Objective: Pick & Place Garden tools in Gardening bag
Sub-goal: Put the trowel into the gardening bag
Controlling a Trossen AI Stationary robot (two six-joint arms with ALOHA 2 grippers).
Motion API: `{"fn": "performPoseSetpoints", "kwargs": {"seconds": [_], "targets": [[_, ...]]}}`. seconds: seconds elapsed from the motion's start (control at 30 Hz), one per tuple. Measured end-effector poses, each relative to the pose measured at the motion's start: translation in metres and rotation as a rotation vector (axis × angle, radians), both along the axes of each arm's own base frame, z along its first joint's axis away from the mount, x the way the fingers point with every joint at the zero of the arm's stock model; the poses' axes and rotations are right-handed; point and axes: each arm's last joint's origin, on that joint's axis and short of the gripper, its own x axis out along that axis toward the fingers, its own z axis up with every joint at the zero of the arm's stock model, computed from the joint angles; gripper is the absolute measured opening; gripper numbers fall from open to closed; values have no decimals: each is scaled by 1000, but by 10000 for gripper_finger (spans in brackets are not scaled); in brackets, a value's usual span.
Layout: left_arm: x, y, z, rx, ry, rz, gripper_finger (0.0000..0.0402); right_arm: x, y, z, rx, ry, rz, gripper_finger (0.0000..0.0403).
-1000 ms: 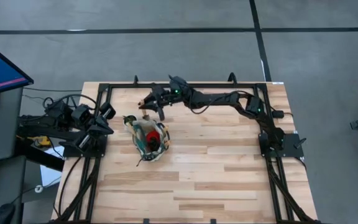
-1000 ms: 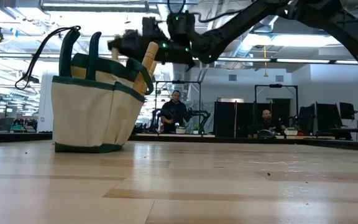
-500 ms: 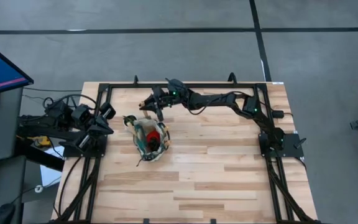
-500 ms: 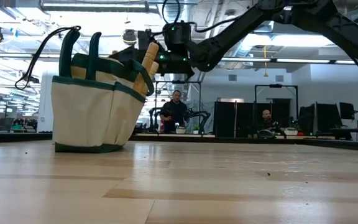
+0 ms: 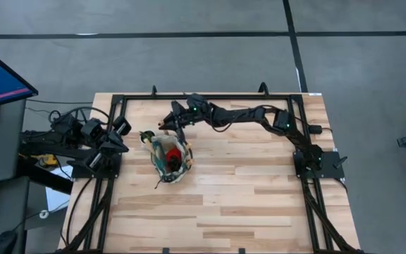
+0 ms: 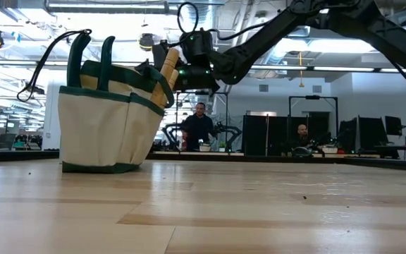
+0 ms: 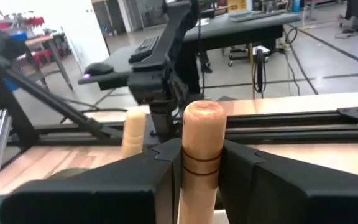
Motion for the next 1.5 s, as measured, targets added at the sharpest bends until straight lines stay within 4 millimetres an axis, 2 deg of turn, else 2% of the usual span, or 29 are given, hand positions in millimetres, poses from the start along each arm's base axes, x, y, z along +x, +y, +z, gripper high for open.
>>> {"fn": "performPoseSetpoints", "kwargs": {"seconds": [0.53, 0.67, 0.93, 1.03, 1.2, 1.37, 1.5], "targets": [[0, 0, 0, -1, 1, 3, 3, 0, 6, -14, -64, 124, -26, 61], [0, 0, 0, -1, 1, 2, 3, 1, 9, -17, -128, 163, -148, 61], [0, 0, 0, -2, 1, 2, 3, 1, 4, -14, -151, 141, -191, 61], [0, 0, 0, -2, 1, 2, 3, 0, 3, -6, -158, 112, -199, 61], [0, 0, 0, -1, 1, 2, 3, -3, 5, 21, -166, 30, -190, 61], [0, 0, 0, -1, 1, 2, 3, -8, 11, 52, -89, -82, -48, 61], [0, 0, 0, 0, 1, -1, 3, -10, 13, 59, -44, -92, -3, 61]]}}
